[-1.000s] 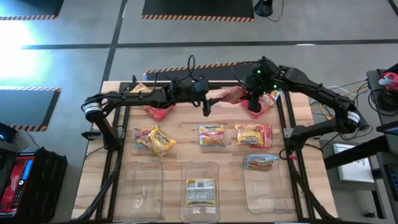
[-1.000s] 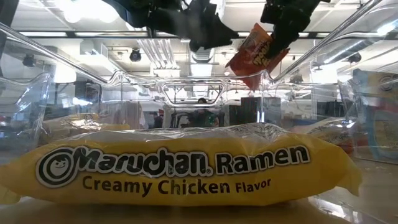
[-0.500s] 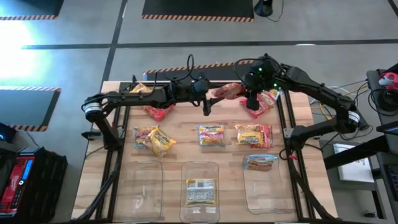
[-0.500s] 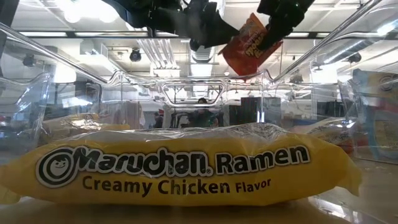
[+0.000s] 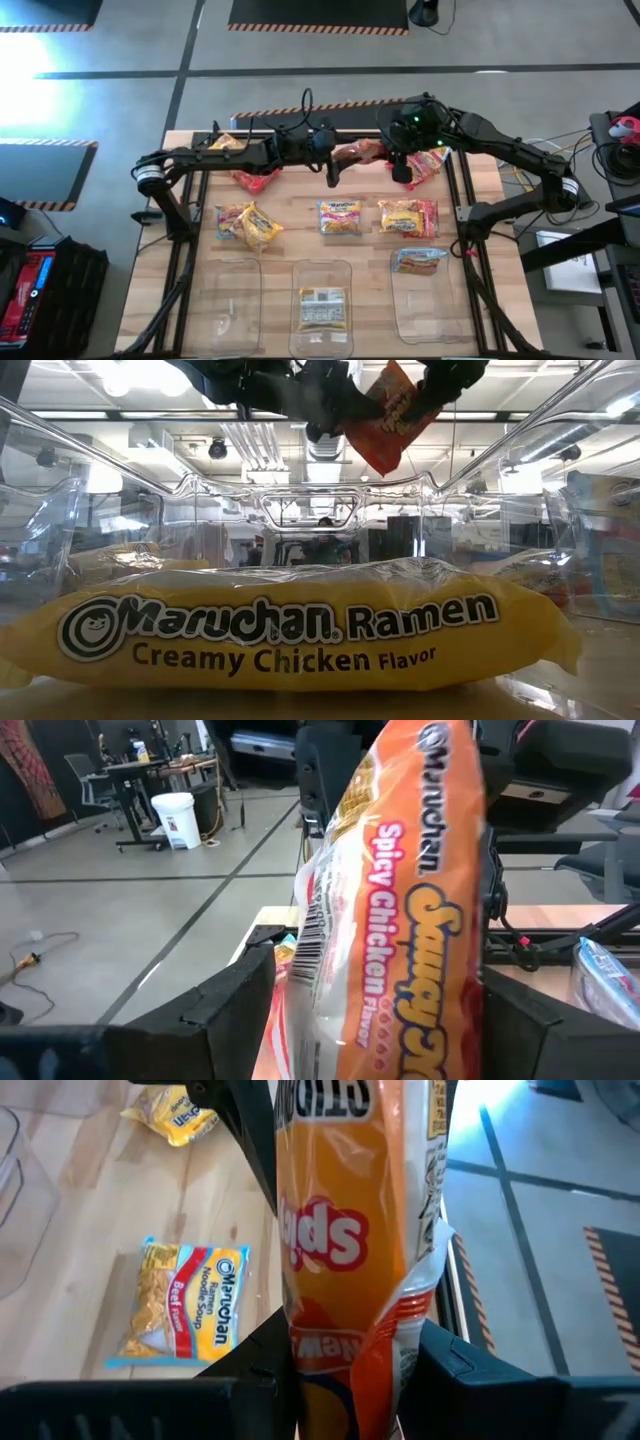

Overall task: Sort Maruchan noodles
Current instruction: Put the orange noodle pack into the left transparent bin

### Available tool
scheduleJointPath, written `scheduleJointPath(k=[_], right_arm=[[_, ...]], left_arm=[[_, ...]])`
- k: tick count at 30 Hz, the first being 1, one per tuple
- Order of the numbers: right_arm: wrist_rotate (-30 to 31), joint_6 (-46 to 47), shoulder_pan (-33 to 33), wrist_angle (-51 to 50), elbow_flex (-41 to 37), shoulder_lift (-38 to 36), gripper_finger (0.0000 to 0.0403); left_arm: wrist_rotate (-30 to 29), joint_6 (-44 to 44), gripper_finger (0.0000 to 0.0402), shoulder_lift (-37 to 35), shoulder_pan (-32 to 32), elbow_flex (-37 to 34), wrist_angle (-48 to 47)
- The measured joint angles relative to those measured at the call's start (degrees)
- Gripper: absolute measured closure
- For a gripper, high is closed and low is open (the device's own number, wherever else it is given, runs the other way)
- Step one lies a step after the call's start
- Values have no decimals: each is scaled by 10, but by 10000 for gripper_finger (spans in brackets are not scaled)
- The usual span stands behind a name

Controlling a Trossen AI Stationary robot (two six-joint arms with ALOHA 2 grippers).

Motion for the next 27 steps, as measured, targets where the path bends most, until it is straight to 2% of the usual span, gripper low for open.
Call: scheduleJointPath(k=[8,20,27], right_arm=[[0,20,4,0,0,-1,296],[-4,23,4,-2,0,-1,296],[-1,22,4,-3,0,-1,289]], left_arm=[[16,-17,163,0,0,0,-33],[44,-21,243,0,-1,0,-39],[46,-28,243,0,-1,0,-39]])
